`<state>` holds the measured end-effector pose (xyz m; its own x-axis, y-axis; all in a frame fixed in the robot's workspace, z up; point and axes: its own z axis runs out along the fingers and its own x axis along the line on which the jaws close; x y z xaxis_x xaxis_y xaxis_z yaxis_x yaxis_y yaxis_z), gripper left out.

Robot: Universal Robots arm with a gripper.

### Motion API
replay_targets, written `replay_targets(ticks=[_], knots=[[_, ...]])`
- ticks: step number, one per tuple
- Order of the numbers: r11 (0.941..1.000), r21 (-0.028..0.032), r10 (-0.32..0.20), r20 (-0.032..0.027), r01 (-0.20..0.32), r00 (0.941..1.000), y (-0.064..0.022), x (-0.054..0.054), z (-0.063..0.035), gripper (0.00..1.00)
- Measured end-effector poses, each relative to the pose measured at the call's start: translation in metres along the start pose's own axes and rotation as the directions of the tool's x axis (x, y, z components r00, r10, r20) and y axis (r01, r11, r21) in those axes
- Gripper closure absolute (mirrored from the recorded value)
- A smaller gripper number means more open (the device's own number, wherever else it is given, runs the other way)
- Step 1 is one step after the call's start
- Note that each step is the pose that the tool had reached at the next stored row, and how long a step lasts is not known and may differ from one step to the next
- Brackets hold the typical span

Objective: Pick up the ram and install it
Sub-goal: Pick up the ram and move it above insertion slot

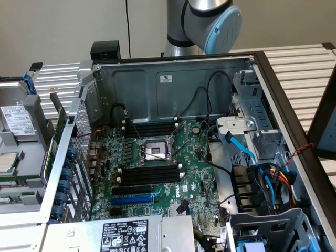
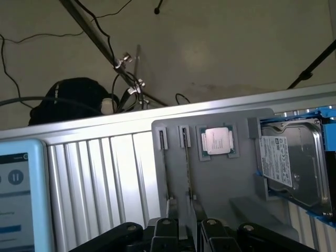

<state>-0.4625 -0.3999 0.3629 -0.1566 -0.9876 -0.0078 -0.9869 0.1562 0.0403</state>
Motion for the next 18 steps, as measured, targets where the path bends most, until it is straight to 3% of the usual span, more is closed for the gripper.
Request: replay_targets(ticks=[18], knots=[[1.0000,0.0002,0.000,-0.0008,0.000,1.0000,-0.0018,0.003,0.0323,0.76]])
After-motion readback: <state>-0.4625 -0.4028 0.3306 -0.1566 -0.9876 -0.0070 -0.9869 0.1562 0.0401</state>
